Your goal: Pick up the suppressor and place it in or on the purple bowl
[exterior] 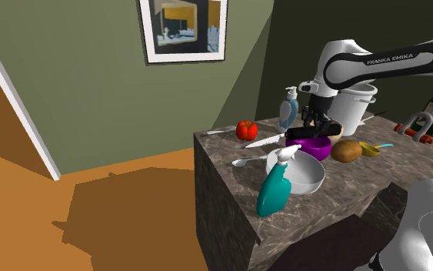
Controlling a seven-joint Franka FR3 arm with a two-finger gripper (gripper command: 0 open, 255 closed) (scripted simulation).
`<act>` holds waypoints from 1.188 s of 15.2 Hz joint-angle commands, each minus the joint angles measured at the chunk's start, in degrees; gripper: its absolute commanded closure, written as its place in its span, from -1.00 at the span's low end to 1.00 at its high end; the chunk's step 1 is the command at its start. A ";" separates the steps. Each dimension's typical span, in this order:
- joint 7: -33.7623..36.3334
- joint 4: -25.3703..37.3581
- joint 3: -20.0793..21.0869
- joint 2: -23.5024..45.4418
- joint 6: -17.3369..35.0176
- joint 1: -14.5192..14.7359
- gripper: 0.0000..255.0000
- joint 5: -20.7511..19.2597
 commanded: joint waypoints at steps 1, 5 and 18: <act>0.00 0.00 0.00 0.00 0.01 0.00 1.00 0.00; 0.00 0.00 0.00 0.00 0.01 0.00 -1.00 0.00; -0.02 6.40 1.87 -1.04 -7.41 0.15 -1.00 0.65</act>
